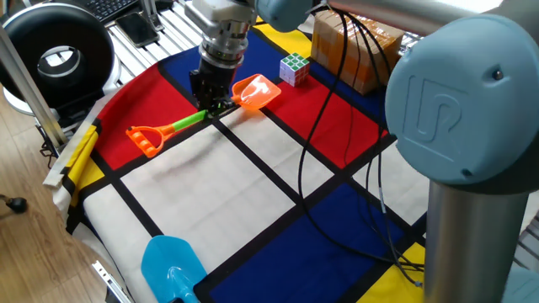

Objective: Use a shovel to scoop up an object

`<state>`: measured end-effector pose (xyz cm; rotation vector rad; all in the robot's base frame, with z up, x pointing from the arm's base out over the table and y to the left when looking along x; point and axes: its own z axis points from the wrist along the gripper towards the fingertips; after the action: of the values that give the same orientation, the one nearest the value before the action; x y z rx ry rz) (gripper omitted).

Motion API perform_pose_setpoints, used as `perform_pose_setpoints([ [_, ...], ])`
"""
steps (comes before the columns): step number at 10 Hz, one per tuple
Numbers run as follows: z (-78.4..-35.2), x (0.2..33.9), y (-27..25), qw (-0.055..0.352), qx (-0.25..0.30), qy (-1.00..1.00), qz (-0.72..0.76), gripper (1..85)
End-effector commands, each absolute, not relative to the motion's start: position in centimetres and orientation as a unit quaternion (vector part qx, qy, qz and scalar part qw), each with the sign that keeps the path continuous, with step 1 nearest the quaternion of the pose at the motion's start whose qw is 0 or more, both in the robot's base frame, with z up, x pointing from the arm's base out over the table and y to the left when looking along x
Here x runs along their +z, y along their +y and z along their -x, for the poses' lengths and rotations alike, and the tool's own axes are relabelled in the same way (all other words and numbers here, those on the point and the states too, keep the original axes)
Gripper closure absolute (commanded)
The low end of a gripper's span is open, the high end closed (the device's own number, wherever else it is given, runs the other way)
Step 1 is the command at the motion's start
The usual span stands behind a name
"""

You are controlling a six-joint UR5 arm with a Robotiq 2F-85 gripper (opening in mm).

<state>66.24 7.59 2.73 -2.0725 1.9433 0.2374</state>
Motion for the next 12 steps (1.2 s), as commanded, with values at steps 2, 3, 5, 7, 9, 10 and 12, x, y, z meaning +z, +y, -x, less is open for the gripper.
perform_pose_setpoints([
  [2,-67.0,2.1,4.7,0.124,0.043,0.694,0.708,84.7],
  [3,-67.1,2.1,4.4,0.121,0.039,0.7,0.703,84.7],
  [5,-67.0,2.1,4.6,0.122,0.042,0.705,0.697,84.7],
  [7,-67.0,2.1,4.7,0.123,0.045,0.703,0.699,84.7],
  [9,-66.9,2.1,4.8,0.122,0.046,0.698,0.704,84.7],
  [10,-66.9,2.1,4.9,0.124,0.047,0.697,0.705,84.7],
  [12,-66.7,2.1,4.8,0.122,0.048,0.693,0.709,84.7],
])
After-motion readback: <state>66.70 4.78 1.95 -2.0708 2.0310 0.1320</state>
